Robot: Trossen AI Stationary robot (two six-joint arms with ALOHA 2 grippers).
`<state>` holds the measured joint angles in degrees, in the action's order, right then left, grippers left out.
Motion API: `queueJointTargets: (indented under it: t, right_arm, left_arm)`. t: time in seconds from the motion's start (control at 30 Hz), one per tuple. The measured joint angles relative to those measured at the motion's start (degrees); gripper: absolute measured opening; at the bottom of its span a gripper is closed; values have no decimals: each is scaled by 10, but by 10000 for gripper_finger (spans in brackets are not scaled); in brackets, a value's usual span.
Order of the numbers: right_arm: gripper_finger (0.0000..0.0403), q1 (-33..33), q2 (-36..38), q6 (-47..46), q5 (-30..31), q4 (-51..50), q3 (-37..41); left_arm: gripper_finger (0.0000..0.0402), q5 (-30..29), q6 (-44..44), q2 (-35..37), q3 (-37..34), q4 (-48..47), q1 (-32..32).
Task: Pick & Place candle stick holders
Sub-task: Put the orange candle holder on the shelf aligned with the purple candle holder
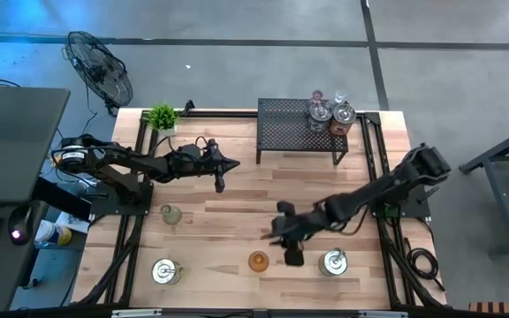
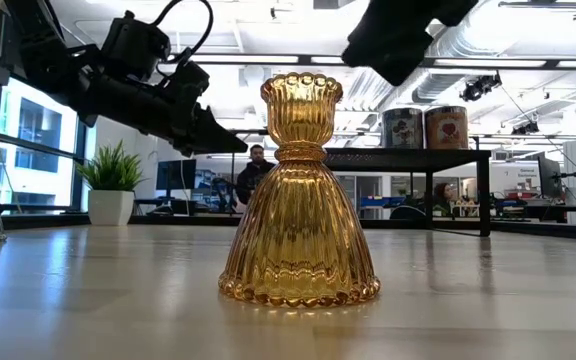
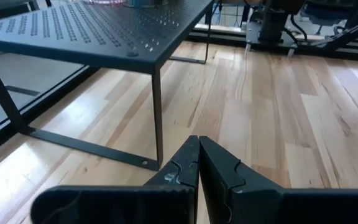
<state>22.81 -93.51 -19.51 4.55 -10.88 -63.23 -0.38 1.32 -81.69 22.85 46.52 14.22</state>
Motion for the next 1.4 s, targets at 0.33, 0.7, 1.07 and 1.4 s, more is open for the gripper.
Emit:
queueJointTargets:
  t: [0.33,0.7,1.07,1.4]
  right_arm:
    - [261,51,-116,34,28,-4,-99]
    - [285,50,-173,108,30,35,-110]
    - [181,35,-182,105,3,37,-110]
    - [160,20,-148,105,9,14,-109]
  left_arm:
    - [5,0,-7,0,0,-9,0]
    - [5,0,-7,0,0,-21,0]
    - [5,20,-9,0,0,-21,0]
    - [5,24,-10,0,0,-21,0]
